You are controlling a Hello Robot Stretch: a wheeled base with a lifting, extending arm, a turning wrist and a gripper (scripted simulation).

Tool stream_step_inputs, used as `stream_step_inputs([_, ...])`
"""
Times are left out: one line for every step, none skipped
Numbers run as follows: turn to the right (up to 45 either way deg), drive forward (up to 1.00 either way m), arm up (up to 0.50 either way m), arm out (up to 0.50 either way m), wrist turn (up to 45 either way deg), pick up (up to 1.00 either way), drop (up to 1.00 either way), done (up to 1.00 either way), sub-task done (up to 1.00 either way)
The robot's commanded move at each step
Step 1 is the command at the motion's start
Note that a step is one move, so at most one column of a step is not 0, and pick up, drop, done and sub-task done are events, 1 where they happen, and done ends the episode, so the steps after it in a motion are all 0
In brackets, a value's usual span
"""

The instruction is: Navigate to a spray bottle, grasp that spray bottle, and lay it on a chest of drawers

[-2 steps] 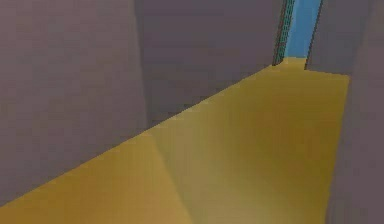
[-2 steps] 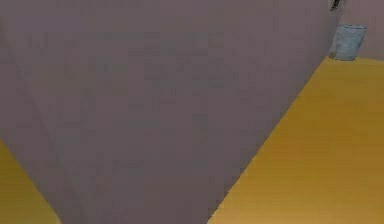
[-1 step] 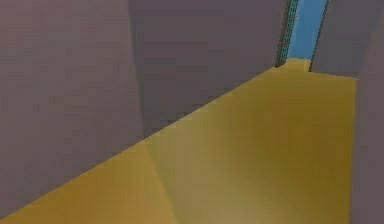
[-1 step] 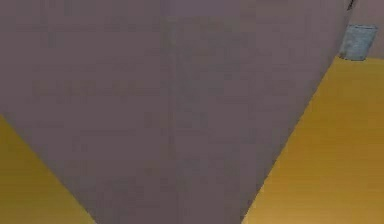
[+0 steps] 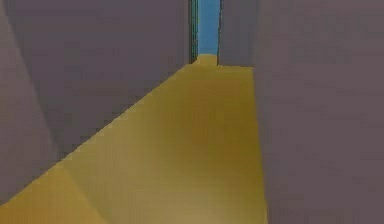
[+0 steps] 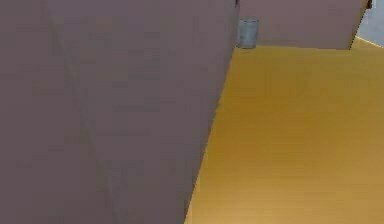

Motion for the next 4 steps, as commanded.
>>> stream_step_inputs([0.0,1.00,0.00,0.00,0.0,0.00,0.00,0.00,0.00])
stream_step_inputs([0.0,1.00,0.00,0.00,0.0,0.00,0.00,0.00,0.00])
stream_step_inputs([0.0,1.00,0.00,0.00,0.0,0.00,0.00,0.00,0.00])
stream_step_inputs([3.0,0.00,0.00,0.00,0.0,0.00,0.00,0.00,0.00])
